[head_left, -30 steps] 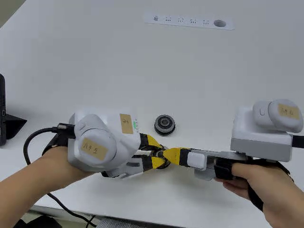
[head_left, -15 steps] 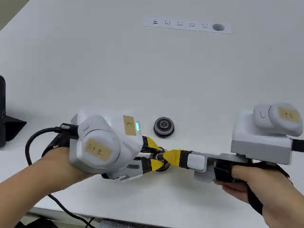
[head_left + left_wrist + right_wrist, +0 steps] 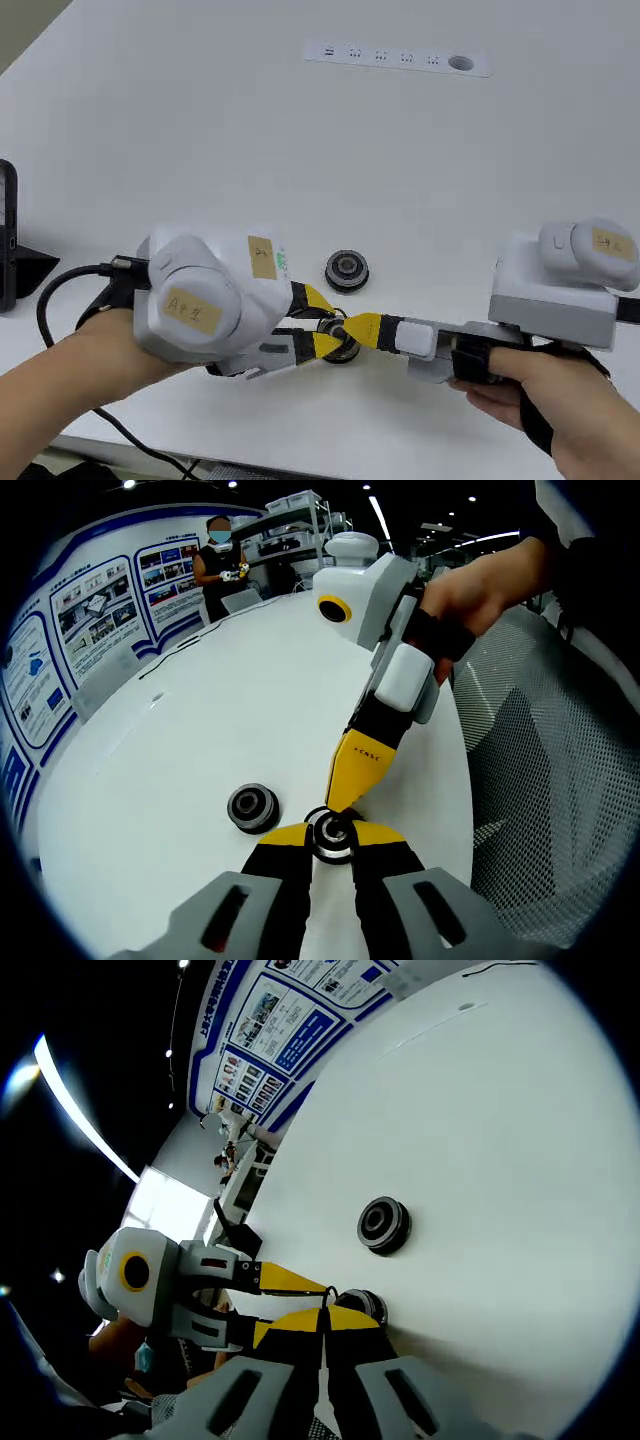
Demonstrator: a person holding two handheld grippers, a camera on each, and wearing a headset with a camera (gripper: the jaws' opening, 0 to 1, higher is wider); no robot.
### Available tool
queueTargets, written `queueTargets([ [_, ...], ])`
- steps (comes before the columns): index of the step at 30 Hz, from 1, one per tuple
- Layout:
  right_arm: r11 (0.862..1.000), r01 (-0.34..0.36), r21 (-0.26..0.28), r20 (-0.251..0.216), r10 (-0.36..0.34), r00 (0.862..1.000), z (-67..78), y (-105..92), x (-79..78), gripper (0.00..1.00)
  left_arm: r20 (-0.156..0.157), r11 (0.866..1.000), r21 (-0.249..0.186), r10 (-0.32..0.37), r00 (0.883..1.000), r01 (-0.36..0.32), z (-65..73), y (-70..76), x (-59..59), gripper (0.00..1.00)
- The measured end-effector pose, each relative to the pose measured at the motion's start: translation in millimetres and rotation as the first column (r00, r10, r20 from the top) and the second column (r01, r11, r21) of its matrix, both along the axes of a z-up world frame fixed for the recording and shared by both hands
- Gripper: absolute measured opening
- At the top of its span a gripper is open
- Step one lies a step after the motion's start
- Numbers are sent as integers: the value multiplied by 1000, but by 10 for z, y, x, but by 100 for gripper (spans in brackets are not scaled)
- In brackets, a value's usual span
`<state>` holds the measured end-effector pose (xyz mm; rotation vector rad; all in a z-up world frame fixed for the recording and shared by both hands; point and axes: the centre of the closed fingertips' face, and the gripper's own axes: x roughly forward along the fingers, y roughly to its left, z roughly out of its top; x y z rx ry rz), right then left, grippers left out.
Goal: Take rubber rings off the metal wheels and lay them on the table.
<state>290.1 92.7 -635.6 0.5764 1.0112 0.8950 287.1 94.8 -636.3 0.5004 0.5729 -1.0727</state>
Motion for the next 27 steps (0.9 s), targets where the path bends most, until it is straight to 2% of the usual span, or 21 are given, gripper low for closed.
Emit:
queueTargets([
  [5, 1000, 19, 24, -4, -19, 1000, 42, 1, 31, 2, 9, 1000, -12, 13, 1000, -13, 71, 16, 19, 16],
  [13, 998, 47, 38, -1, -47, 999, 112, -34, 91, 2, 28, 999, -13, 52, 998, -51, 150, 158, 104, 17],
  [20, 992, 122, 29, 1, -122, 993, 118, -242, 224, 2, 42, 997, -26, 78, 996, -77, 217, 211, 230, 19],
  [27, 977, 214, -4, -8, -214, 977, 48, -514, 364, 2, 55, 997, -25, 74, 996, -73, 253, 199, 385, 18],
])
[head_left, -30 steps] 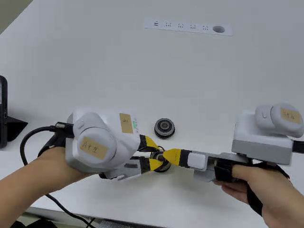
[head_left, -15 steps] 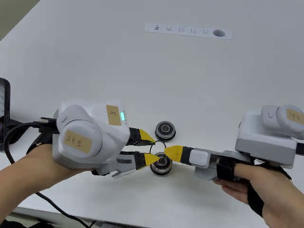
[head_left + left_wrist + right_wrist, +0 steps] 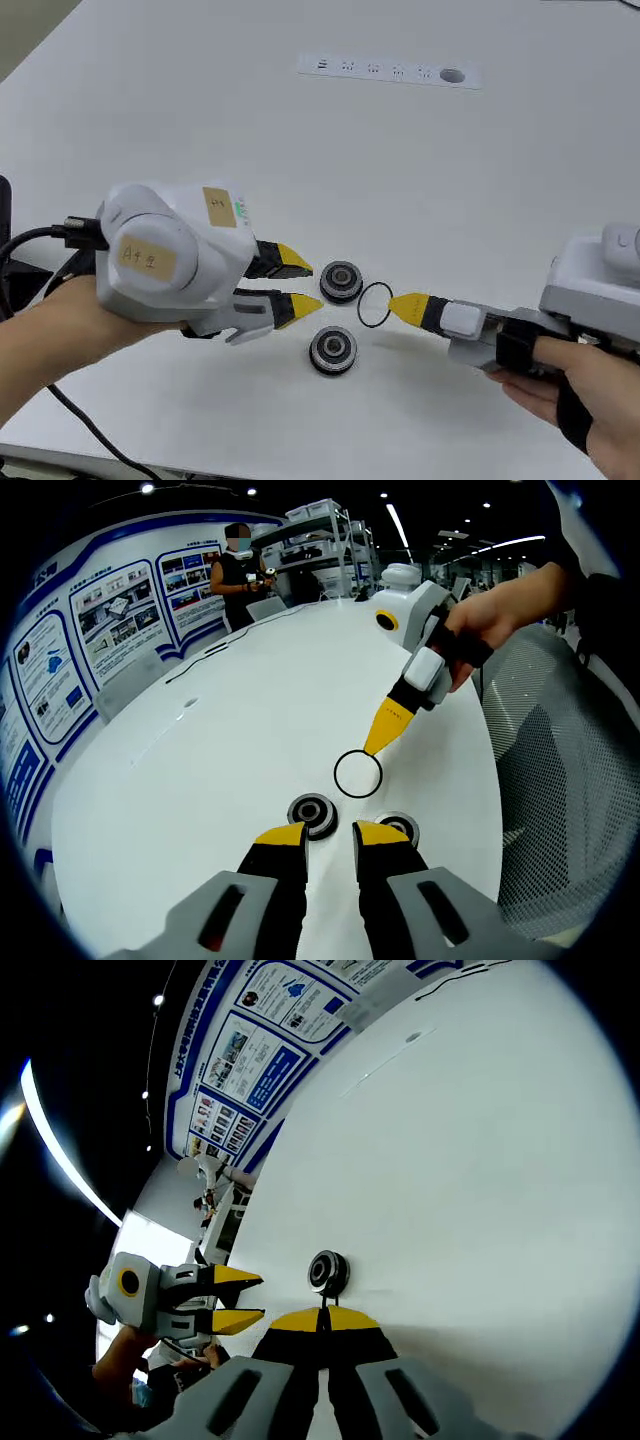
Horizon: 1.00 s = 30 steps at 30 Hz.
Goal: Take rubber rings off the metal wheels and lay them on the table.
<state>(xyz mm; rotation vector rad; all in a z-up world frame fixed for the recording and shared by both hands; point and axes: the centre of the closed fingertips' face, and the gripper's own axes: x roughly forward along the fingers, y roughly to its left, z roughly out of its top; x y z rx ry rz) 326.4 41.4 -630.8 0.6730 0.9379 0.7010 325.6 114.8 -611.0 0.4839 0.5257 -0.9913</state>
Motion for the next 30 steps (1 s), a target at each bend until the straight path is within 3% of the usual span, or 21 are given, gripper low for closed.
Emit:
queueTargets([
  [7, 996, 79, -51, -35, -80, 996, -154, -187, 73, 2, 12, 1000, 5, -1, 1000, 0, -20, -53, 139, 17],
  [14, 988, 110, -108, -47, -115, 992, -241, -280, 100, 2, 8, 1000, 14, -5, 1000, 5, -88, -87, 250, 16],
  [19, 978, 77, -194, -3, -79, 997, -290, -331, 96, 6, 1, 1000, 17, -2, 1000, 2, -121, -76, 248, 16],
  [26, 966, 29, -258, 33, -21, 999, -344, -370, 55, 10, 1, 1000, 27, 7, 1000, -7, -145, -10, 262, 15],
  [30, 964, 26, -264, 48, -14, 999, -335, -407, 56, 12, -2, 999, 31, 11, 1000, -10, -161, 3, 274, 15],
])
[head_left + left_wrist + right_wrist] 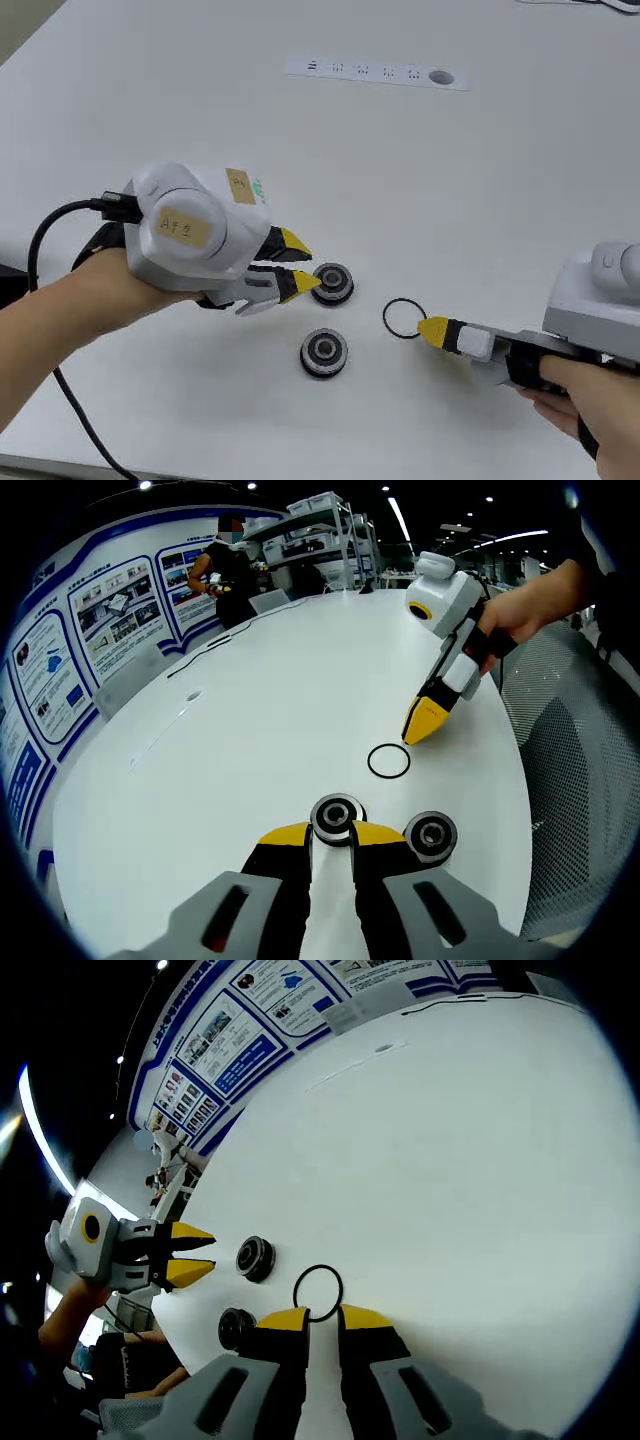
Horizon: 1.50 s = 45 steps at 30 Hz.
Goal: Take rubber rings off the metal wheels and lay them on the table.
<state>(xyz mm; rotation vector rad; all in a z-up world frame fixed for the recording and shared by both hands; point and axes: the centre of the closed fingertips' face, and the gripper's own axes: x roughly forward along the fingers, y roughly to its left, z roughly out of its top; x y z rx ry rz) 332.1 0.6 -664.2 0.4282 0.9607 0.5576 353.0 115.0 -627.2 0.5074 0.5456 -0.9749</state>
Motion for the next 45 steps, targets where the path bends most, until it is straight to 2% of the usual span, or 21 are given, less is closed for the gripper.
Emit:
queueTargets([
  [3, 1000, 0, 18, 16, 0, 1000, 49, -19, 20, 16, -3, 1000, -2, -1, 1000, 1, -20, -15, 15, 16],
  [7, 996, 4, 85, 46, -8, 999, 201, 52, 88, 18, -2, 1000, 2, -7, 1000, 7, -41, -58, 50, 15],
  [11, 993, -7, 122, 73, -2, 997, 301, 125, 113, 23, -7, 1000, -1, -17, 1000, 17, -60, -116, 79, 15],
  [18, 987, -46, 152, 102, 31, 994, 365, 215, 92, 27, -9, 1000, -2, -27, 1000, 27, -67, -153, 52, 15],
  [25, 986, -64, 153, 102, 49, 994, 352, 252, 57, 27, -14, 999, -14, -37, 999, 37, -40, -119, -106, 15],
  [32, 983, -85, 164, 99, 69, 993, 351, 332, 17, 27, -42, 994, -80, -81, 996, 78, -22, -181, -334, 15],
  [37, 981, -90, 173, 100, 74, 992, 364, 359, 1, 27, -65, 990, -84, -123, 990, 118, -73, -225, -475, 15],
  [43, 974, -111, 196, 95, 94, 991, 369, 417, -48, 30, -82, 987, -83, -146, 986, 139, -125, -256, -569, 15],
  [45, 968, -132, 213, 98, 114, 989, 381, 460, -82, 32, -85, 986, -79, -152, 985, 146, -140, -265, -590, 15],
])
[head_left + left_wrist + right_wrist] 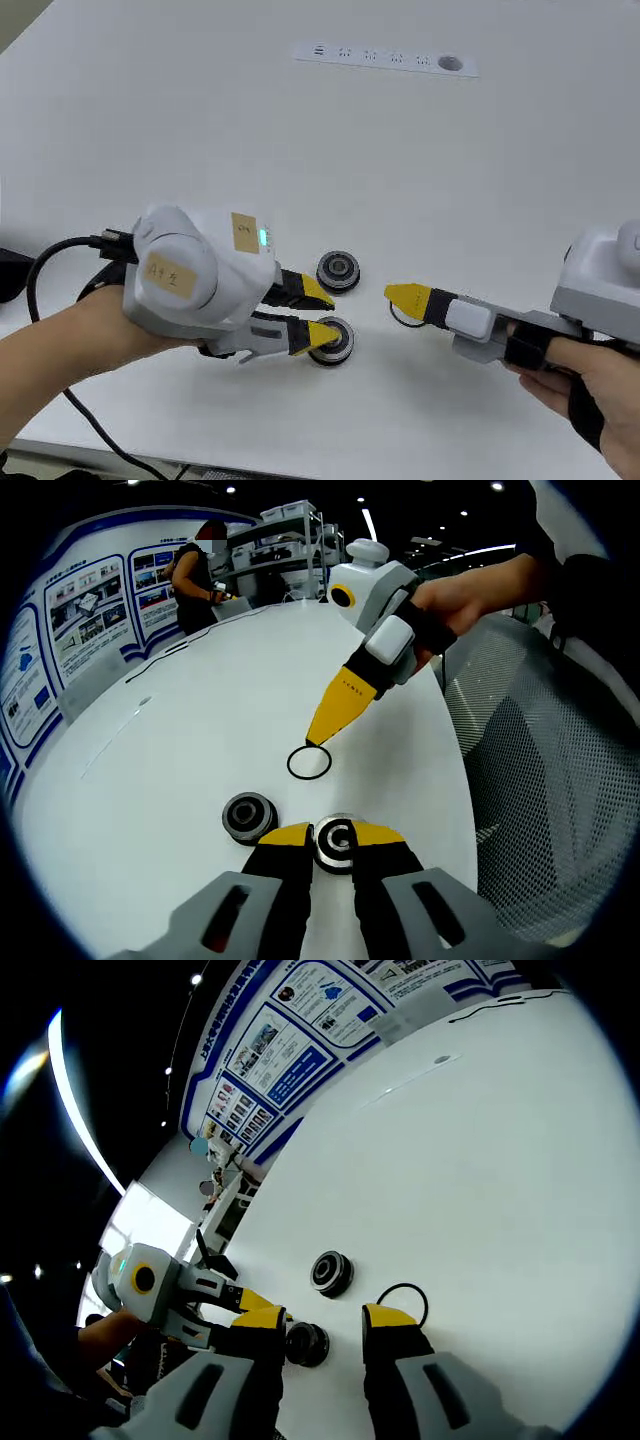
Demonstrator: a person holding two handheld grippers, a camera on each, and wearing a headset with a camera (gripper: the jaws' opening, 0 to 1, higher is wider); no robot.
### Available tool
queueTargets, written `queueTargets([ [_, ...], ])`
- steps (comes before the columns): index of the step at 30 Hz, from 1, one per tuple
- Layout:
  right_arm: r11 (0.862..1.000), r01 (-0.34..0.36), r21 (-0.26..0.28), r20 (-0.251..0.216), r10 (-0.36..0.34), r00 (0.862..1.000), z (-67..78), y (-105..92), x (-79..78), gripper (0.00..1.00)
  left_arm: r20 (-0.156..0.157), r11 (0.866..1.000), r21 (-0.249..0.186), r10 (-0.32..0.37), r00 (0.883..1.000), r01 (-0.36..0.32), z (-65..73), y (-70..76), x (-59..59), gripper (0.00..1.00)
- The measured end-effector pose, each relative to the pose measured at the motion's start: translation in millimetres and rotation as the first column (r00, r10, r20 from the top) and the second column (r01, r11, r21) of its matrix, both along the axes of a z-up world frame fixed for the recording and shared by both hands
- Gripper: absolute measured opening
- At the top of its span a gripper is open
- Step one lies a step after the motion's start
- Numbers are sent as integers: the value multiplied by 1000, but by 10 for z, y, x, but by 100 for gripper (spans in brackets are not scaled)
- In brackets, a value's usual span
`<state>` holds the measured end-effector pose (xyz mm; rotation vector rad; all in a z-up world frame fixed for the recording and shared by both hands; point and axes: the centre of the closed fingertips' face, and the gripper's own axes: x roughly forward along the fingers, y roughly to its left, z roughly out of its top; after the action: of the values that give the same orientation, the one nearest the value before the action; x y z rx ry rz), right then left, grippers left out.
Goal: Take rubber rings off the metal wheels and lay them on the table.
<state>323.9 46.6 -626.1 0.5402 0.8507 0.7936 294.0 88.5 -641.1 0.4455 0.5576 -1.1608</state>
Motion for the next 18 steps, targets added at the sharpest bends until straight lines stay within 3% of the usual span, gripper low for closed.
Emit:
queueTargets([
  [5, 993, -90, 72, 5, 90, 996, 63, 163, -145, 43, -12, 1000, 6, -11, 1000, 11, -35, -19, -40, 14],
  [7, 986, -157, 49, 60, 154, 986, 73, 222, -211, 50, -16, 1000, 10, -17, 1000, 17, -54, -25, -55, 14],
  [9, 978, -203, 41, 80, 199, 977, 76, 278, -282, 54, -18, 1000, 17, -19, 1000, 19, -70, -22, -61, 14],
  [18, 968, -238, 77, 35, 236, 971, -1, 392, -405, 61, -19, 999, 36, -14, 1000, 15, -115, -3, -71, 14],
])
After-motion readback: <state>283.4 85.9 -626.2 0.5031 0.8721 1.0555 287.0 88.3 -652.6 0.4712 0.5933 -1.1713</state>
